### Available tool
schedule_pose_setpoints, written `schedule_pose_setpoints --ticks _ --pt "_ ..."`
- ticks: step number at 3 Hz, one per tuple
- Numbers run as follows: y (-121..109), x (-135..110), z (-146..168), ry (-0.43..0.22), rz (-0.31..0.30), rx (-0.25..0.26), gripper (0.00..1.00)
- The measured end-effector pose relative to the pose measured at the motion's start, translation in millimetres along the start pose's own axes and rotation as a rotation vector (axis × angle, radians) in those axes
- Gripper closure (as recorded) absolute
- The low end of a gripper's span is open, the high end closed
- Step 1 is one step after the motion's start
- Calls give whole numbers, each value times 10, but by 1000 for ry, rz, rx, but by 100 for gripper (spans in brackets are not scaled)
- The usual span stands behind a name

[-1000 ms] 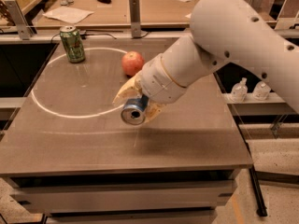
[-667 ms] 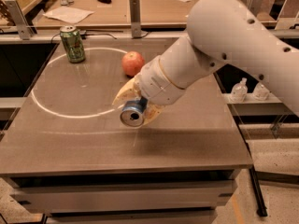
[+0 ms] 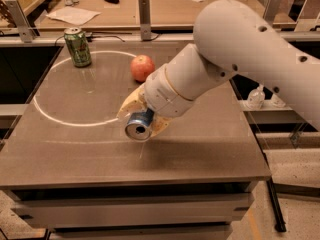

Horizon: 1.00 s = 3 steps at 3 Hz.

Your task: Knock redbull can over

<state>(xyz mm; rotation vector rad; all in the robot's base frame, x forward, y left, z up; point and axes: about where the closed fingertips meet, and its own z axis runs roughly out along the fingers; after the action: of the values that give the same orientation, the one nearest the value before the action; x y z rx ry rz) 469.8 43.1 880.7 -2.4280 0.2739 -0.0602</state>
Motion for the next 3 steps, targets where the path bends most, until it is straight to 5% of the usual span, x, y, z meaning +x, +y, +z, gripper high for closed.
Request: schedule_pose_setpoints --ticks 1,3 --pt "-3 -29 79 47 -34 -39 100" --pt "114 77 200 125 -2 -151 100"
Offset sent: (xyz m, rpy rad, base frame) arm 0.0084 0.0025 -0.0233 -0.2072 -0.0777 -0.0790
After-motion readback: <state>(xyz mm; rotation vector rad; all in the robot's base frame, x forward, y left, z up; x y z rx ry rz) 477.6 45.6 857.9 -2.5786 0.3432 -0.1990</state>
